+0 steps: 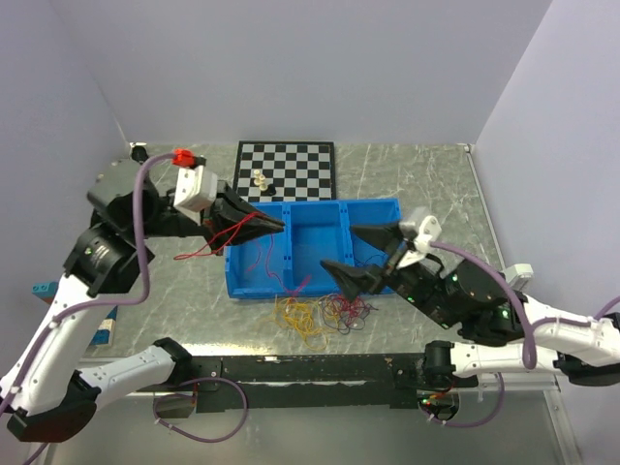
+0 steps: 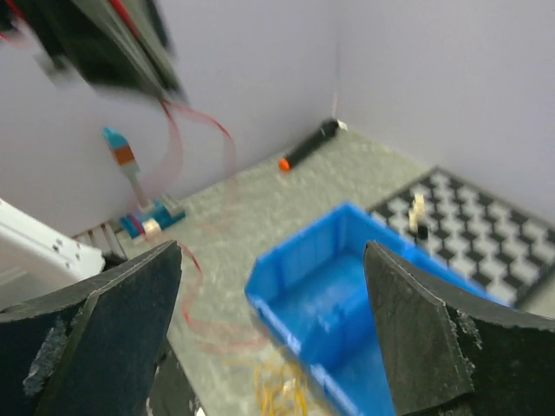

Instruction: Untangle the cables

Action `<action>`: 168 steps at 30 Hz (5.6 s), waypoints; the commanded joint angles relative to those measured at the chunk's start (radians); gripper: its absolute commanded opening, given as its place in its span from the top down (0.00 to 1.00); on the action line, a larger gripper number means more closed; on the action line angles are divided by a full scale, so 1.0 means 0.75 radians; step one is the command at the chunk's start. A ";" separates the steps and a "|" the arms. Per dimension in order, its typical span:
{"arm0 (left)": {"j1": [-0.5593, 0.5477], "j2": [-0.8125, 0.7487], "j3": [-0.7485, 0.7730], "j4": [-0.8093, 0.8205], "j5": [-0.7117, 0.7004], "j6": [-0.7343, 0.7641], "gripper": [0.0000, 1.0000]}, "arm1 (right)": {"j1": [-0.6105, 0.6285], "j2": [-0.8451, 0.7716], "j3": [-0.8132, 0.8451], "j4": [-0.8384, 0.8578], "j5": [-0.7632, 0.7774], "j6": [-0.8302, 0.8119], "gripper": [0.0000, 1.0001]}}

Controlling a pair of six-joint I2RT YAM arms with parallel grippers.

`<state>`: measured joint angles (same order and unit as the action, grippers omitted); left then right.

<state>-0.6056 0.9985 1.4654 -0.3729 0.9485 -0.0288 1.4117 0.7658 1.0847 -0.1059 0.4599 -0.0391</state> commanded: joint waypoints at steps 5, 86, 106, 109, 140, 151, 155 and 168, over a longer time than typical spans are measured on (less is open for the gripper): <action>-0.002 -0.014 -0.033 -0.078 -0.336 0.187 0.99 | -0.007 -0.219 -0.237 -0.110 0.237 0.271 0.10; 0.327 0.100 -0.761 0.610 -0.911 0.022 0.99 | -0.003 -0.424 -0.495 -0.270 0.416 0.496 0.23; 0.216 0.309 -0.847 0.747 -0.903 -0.043 0.99 | -0.005 -0.412 -0.512 -0.254 0.440 0.494 0.23; 0.218 0.323 -0.911 0.686 -0.996 -0.011 0.99 | -0.003 -0.410 -0.501 -0.254 0.440 0.484 0.23; 0.188 0.297 -0.549 0.015 -0.709 0.373 0.44 | -0.050 -0.328 -0.483 -0.552 0.408 0.710 0.17; -0.348 0.115 -0.823 -0.070 -0.678 0.640 0.43 | -0.050 -0.181 -0.802 -0.552 0.246 1.187 0.17; -0.373 0.096 -0.886 0.000 -0.721 0.648 0.43 | -0.056 -0.080 -0.827 -0.477 0.274 1.136 0.18; -0.405 0.023 -1.060 0.139 -0.796 0.642 0.46 | -0.385 -0.056 -0.937 -0.088 -0.052 0.795 0.41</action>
<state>-0.9039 1.0538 0.6777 -0.3389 0.3653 0.4404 1.1549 0.7013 0.3988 -0.3065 0.5213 0.6342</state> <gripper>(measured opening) 0.542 0.614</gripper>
